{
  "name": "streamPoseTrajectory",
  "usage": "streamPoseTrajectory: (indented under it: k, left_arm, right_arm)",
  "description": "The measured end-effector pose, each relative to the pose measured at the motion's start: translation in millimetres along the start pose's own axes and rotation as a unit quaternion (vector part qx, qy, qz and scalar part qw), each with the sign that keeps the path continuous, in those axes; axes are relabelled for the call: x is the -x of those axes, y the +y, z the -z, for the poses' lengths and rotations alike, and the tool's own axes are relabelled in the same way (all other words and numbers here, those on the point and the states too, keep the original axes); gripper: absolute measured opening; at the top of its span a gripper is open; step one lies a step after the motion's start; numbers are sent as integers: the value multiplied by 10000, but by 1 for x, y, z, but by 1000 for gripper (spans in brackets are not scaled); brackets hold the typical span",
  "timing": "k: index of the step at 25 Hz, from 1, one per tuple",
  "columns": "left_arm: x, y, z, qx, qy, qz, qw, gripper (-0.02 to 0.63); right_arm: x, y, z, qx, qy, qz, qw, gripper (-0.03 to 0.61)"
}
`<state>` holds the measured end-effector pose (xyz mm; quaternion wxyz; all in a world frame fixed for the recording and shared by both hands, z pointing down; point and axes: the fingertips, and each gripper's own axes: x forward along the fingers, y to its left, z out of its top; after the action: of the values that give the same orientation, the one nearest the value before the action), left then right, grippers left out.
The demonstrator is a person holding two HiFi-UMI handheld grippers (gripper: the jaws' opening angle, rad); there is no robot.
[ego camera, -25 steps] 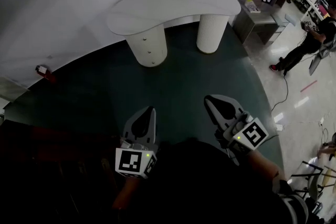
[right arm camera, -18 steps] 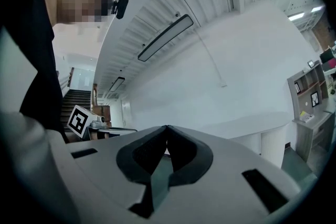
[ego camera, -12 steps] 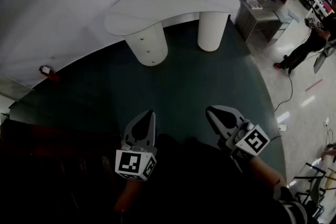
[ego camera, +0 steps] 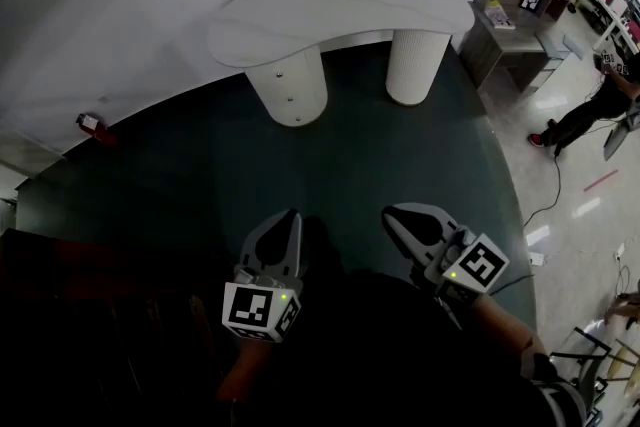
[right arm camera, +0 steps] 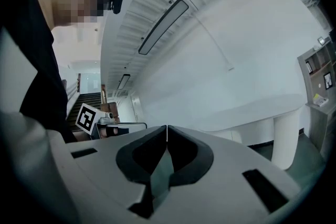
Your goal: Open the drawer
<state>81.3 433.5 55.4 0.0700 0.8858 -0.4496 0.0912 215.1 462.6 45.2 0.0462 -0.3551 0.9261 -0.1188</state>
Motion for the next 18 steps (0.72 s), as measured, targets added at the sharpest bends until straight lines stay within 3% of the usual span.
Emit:
streamPoseTrajectory:
  k: [6,14,18]
  left_arm:
    - [-35,58,-9,73,-69,-118,9999,11]
    - [-92,138,-36,45,-68,67,9999,11]
    - [-111,174,-42,-189,-87,197,9996,11]
  right_arm:
    - [-59,-25,-6,-31,164,-155,9997,17]
    - [-153,-65,-35,50,109,-71,9999,17]
    - [-201,-79,-46,120,142,-70,9998,17]
